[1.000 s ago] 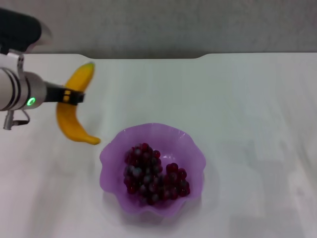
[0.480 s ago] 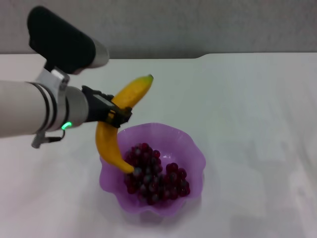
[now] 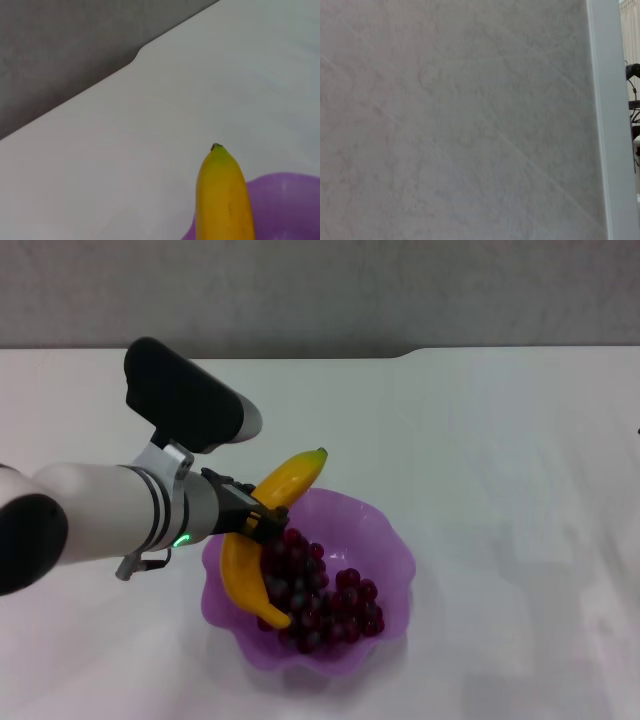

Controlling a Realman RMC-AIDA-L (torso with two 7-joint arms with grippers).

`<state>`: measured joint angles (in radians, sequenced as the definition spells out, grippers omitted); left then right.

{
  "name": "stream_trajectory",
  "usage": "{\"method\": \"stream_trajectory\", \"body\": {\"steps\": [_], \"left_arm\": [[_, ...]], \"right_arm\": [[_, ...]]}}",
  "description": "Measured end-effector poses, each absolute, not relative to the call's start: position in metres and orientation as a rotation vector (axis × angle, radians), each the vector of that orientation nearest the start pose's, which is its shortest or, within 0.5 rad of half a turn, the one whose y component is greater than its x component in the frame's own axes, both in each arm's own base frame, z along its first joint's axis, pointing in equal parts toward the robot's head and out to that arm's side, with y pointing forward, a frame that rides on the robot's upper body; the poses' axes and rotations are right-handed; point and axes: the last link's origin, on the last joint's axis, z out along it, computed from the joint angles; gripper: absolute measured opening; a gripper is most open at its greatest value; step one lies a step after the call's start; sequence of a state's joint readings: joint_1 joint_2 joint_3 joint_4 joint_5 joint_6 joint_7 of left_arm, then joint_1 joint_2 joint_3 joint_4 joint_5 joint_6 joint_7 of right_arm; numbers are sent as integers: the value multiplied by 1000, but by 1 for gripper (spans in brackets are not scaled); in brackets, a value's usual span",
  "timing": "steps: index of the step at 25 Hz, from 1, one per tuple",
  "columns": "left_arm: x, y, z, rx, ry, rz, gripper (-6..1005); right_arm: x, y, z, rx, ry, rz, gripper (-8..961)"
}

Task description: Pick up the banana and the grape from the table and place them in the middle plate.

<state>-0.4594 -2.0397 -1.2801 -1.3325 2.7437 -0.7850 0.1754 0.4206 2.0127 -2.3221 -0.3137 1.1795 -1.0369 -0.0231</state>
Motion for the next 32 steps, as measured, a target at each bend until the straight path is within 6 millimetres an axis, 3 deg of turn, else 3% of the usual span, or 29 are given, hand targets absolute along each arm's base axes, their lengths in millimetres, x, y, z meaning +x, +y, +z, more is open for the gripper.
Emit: {"method": "stream_trajectory", "body": {"steps": [12,23,32], "left_arm": [[-186,377,-64,-2293,-685,191,553],[-182,377,-60,-2264,-679,176,615],[-181,383,-48,-2174,-628,-28,858]], "right_arm": [[348,347,16,-1388,637,601,884],[350,345,17,-1386,637,596,886],[348,348,19,-1387,629,599,884]]}}
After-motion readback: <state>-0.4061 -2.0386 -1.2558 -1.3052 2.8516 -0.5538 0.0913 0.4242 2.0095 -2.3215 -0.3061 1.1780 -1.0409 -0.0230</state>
